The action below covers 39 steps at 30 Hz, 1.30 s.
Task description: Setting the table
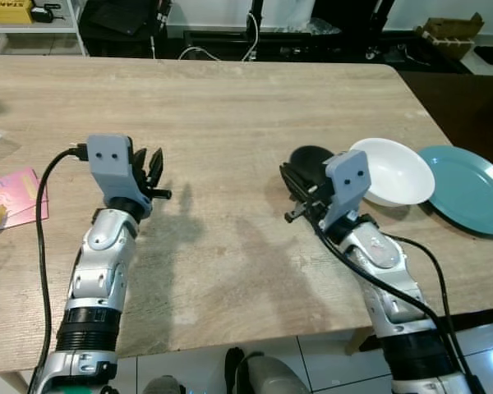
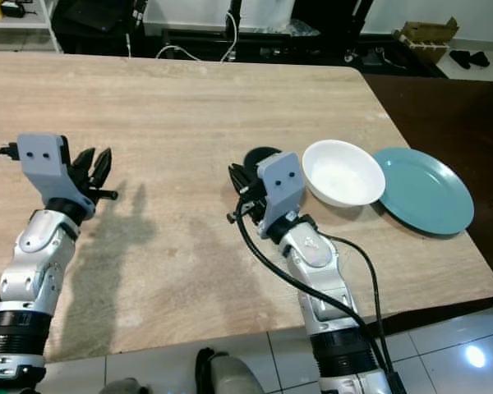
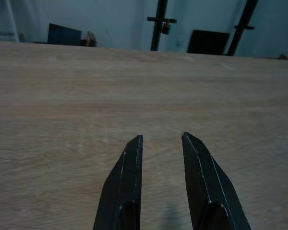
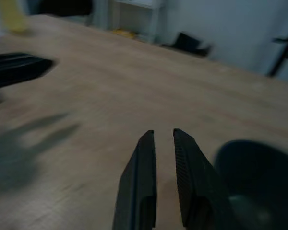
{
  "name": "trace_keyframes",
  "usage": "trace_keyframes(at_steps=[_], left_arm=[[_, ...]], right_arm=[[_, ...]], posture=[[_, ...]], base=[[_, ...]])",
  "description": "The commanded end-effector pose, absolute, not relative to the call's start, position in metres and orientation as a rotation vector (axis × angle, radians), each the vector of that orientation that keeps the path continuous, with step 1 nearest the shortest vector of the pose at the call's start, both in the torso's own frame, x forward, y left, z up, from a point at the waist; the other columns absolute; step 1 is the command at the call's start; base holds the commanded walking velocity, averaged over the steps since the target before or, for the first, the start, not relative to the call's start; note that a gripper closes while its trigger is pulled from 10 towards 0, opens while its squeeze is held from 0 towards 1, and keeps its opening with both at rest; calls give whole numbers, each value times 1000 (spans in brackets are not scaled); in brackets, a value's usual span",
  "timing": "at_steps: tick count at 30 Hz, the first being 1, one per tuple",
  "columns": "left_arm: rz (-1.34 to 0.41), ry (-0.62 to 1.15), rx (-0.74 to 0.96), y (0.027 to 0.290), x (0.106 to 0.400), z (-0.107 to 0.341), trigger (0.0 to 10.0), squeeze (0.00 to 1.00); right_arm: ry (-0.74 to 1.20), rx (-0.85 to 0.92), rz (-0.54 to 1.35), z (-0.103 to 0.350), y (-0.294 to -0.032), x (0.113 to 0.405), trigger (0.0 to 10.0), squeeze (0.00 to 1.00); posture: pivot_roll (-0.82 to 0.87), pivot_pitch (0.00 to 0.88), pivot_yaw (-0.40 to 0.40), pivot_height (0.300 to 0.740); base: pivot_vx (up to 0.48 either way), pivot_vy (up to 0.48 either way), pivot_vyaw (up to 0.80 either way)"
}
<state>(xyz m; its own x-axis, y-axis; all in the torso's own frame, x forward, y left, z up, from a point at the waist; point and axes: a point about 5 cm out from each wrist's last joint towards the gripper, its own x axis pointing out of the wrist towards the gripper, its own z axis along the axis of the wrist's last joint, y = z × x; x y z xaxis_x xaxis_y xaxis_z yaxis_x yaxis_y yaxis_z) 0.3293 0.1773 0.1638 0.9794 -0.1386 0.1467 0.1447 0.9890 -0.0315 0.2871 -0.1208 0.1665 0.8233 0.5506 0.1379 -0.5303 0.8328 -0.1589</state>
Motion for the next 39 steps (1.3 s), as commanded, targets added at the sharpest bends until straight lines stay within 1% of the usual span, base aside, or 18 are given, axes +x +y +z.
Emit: trace_keyframes(at_steps=[1,2,7,13,16,17,19,20,34,37,39], left_arm=[[-153,-124,-24,176,328,157,10000,0],[-153,-123,-23,176,328,157,10000,0],[-157,-122,-26,174,328,157,10000,0],[-163,-122,-31,172,329,157,10000,0],[-168,-122,-29,171,331,157,10000,0],[-169,-121,-29,170,331,158,10000,0],[-170,-121,-28,170,332,158,10000,0],[-170,-122,-28,170,332,158,10000,0],[-164,-115,-26,173,332,157,10000,0],[-165,-117,-26,173,333,157,10000,0],[-163,-121,-26,174,333,158,10000,0]], right_arm=[[-123,-109,573,157,-119,279,10000,1000],[-83,-79,544,146,-118,273,10000,1000],[-26,-53,491,126,-120,267,10000,1000],[-10,1,445,119,-129,276,10000,1000],[2,11,428,115,-133,283,10000,1000],[15,26,419,110,-135,289,10000,267],[20,31,414,108,-136,291,10000,267],[22,21,413,106,-136,293,10000,0],[52,23,437,90,-121,313,10000,0],[48,16,427,91,-124,318,10000,0],[33,2,401,94,-134,322,10000,0]], posture=[[56,87,-47,740],[51,89,-44,740],[49,90,-36,740],[49,90,-36,740],[48,88,-23,740],[49,88,-21,740],[51,88,-22,740],[54,90,-24,740],[61,95,-22,740],[69,94,-22,740],[69,94,-22,740]], base=[[0,0,0],[0,0,0],[0,0,0],[0,0,0],[0,0,0],[0,0,0],[0,0,0],[0,0,0],[0,0,0],[0,0,0],[0,0,0]])
